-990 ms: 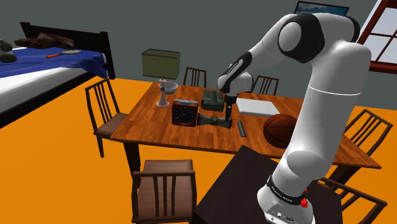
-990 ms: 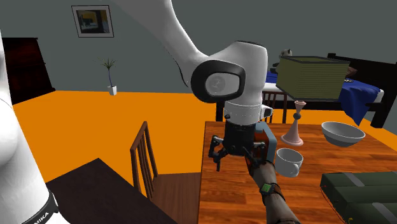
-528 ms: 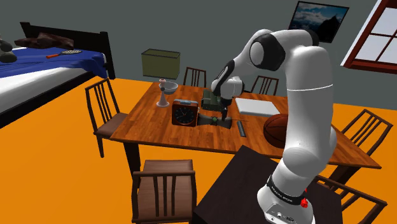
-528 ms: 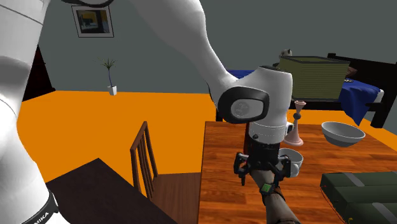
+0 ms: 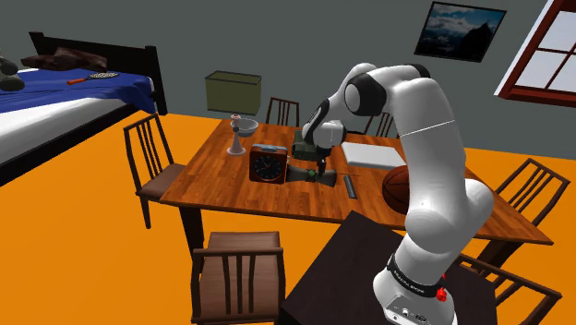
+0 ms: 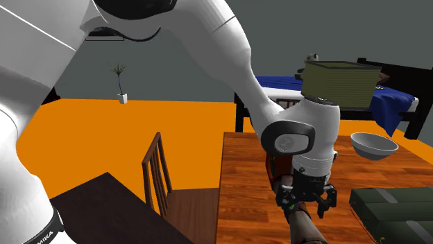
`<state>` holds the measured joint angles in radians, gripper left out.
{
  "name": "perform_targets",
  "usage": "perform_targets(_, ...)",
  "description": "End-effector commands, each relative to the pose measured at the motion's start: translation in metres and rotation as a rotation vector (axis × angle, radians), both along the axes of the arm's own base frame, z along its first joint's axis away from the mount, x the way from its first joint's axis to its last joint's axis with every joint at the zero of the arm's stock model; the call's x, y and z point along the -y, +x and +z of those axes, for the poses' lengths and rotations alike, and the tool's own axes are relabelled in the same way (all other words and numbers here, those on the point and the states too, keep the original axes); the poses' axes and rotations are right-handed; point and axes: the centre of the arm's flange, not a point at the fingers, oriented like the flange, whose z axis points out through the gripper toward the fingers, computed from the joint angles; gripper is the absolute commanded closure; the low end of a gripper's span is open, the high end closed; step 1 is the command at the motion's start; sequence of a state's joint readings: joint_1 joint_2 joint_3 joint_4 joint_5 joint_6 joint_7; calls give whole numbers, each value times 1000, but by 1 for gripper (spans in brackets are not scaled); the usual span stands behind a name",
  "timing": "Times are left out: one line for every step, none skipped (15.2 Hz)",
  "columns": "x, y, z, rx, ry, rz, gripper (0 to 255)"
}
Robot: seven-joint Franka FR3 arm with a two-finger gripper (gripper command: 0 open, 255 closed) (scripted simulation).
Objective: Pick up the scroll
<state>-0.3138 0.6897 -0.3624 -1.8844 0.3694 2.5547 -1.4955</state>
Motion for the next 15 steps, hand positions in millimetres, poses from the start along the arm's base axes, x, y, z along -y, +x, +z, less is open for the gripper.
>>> perform_targets(0, 1, -12, 1, 0, 2, 0)
perform_targets(0, 1, -17, 1, 0, 2, 0)
perform_targets(0, 1, -22, 1, 0, 2, 0)
perform_targets(0, 1, -28, 1, 0, 2, 0)
perform_targets(0, 1, -31, 1, 0, 2, 0)
perform_targets(0, 1, -31, 1, 0, 2, 0)
perform_targets(0, 1, -31, 1, 0, 2, 0)
perform_targets(0, 1, -31, 1, 0, 2, 255)
perform_targets(0, 2, -31, 1, 0, 2, 255)
perform_targets(0, 2, -31, 1, 0, 2, 255)
perform_targets(0, 2, -31, 1, 0, 2, 255)
perform_targets(0, 2, -31, 1, 0, 2, 255)
perform_targets(0, 2, -31, 1, 0, 2, 255)
perform_targets(0, 2, -31, 1, 0, 2, 255)
perform_targets(0, 2, -31, 1, 0, 2, 255)
